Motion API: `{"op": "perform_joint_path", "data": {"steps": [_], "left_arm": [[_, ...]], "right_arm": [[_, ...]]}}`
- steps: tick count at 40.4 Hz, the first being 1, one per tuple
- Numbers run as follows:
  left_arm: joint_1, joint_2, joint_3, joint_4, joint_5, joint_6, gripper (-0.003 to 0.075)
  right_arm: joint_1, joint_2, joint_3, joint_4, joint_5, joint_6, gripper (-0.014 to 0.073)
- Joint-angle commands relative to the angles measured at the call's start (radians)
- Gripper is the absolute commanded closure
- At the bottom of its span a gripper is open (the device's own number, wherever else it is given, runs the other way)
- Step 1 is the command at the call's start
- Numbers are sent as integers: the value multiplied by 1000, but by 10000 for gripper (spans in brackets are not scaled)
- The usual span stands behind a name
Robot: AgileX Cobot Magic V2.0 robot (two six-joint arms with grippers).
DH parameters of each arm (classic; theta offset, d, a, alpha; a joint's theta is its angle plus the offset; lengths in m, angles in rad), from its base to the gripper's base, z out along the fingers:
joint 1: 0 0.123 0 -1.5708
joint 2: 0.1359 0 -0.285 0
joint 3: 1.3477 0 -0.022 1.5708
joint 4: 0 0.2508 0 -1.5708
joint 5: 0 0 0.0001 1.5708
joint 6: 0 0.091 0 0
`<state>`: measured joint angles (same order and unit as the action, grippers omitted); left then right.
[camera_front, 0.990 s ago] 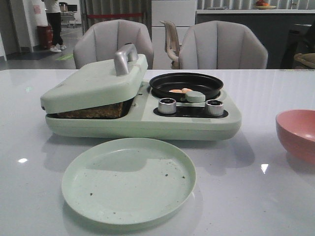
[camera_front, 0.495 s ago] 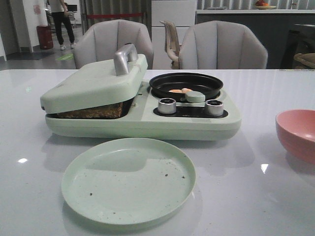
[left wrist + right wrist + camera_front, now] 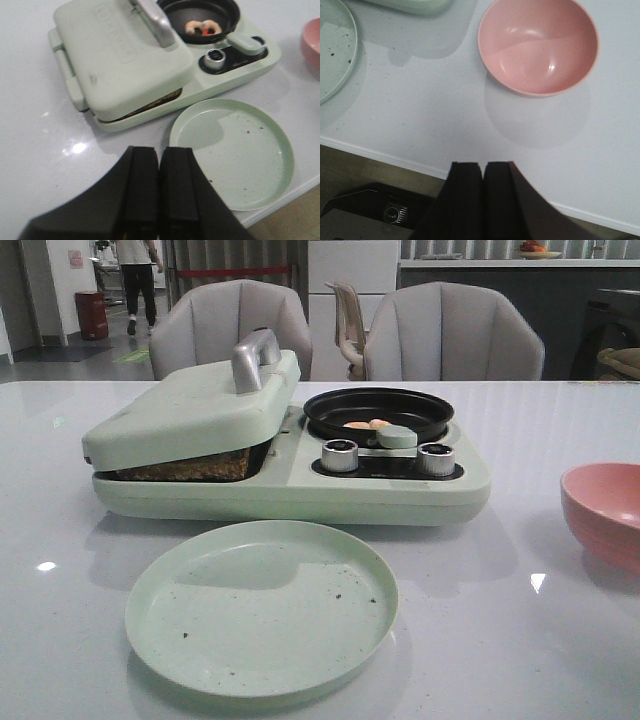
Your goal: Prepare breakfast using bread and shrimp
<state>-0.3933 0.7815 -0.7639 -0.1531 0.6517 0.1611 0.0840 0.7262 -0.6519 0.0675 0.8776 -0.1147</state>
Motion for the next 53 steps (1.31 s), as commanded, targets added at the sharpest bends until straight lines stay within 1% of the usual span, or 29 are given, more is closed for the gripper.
{"op": "perform_joint_path", "data": {"steps": [1,5,27,29,31,33,37,44,48,53], "left_arm": [[2,-3,-26,93,-41,-121,619],[2,-3,-26,98,-25,-121,619],[2,-3,-23,103,-34,-121,619],[2,-28,-22,103,-31,-119,619],[13,-54,-11,170,-35,-107,619],[33,-92,11,178,-45,-107,619],[107,-190,100,178,-112,-107,619],[224,-402,315,167,-309,-107,619],[266,-553,440,161,-388,-107,619],[298,-686,565,153,-488,-107,619]], "right_arm": [[-5,-3,-26,-1,-53,2,550],[-5,-3,-26,10,-53,2,550],[-5,-3,-26,11,-52,2,550],[-5,-3,-26,11,-52,2,550],[-5,-3,-26,11,-50,2,550],[-5,-3,-26,11,-50,2,550],[-5,-3,-26,11,-50,2,550],[-5,-3,-26,11,-50,2,550],[-5,-3,-26,11,-50,2,550],[-5,-3,-26,11,-50,2,550]]}}
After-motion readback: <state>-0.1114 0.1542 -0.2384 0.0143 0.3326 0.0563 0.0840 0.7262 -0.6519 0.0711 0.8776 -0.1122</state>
